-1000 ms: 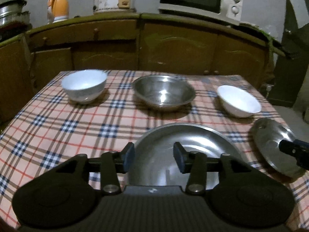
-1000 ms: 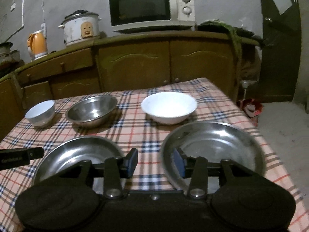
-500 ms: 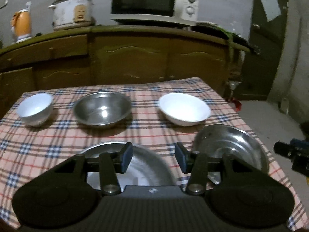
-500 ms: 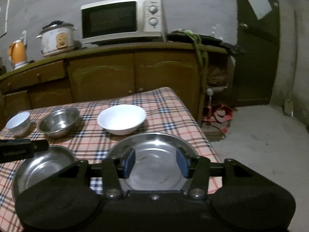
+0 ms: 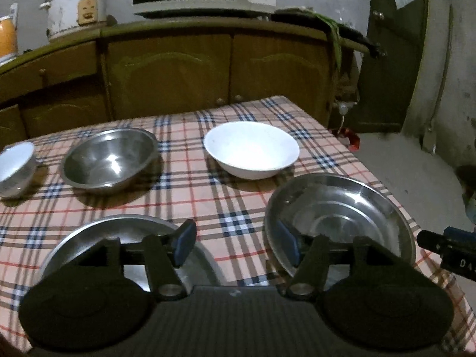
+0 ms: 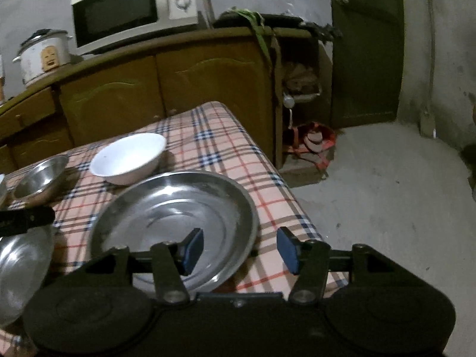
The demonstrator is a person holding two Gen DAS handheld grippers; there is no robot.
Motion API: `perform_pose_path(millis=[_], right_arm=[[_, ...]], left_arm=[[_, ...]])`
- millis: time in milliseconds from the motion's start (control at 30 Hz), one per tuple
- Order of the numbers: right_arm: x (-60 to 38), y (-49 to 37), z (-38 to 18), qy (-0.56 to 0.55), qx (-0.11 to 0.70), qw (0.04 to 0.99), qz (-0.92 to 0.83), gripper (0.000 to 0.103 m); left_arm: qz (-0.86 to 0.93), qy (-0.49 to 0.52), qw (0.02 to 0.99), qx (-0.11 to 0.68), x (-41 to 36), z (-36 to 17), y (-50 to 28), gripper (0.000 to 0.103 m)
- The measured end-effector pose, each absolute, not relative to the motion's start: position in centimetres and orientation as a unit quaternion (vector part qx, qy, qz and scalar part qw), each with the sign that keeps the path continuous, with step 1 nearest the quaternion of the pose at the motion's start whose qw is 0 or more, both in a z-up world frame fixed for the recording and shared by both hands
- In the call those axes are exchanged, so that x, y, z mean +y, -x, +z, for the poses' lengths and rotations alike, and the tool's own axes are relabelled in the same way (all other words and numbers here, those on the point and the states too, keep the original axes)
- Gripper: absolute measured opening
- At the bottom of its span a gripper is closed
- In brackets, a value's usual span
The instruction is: Organize plates and bowls
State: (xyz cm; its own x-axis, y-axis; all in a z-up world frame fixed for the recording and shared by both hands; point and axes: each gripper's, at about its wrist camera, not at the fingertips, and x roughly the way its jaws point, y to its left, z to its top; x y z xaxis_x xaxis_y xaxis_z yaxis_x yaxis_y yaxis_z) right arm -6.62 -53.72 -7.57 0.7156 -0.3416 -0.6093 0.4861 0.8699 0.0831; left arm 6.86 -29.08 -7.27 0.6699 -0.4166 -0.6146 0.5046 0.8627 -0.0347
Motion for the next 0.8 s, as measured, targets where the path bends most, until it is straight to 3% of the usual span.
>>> perform_pose_path(millis=[433,600,667,700,800], right_arm=[[-57.7,3.5,-11.1,-0.16,0.323,0.907,-0.218,0.068],[-58.0,2.5,-11.9,-0.174,0.326,0.906,-0.205,0.068],[-58.1,2.1,-12.1,-0.174,0.327,0.907,-0.201,0.067],[-58.1,2.0,-12.2,-0.174,0.327,0.907,-0.2,0.061],[-58.2,1.5,-12.3,-0.178,0.327,0.907,-0.199,0.029]], left_arm=[[-0.265,-0.095,0.889,0.36,-34.0,-11.3,-10.0,0.067],[-0.278,-0.093,0.878,0.378,-35.0,-12.4,-10.9,0.056],[-0.286,-0.086,0.872,0.388,-35.3,-12.8,-11.4,0.041],[-0.286,-0.087,0.872,0.387,-35.5,-12.9,-11.4,0.039],[-0.286,-0.082,0.874,0.384,-35.6,-12.9,-11.5,0.028]])
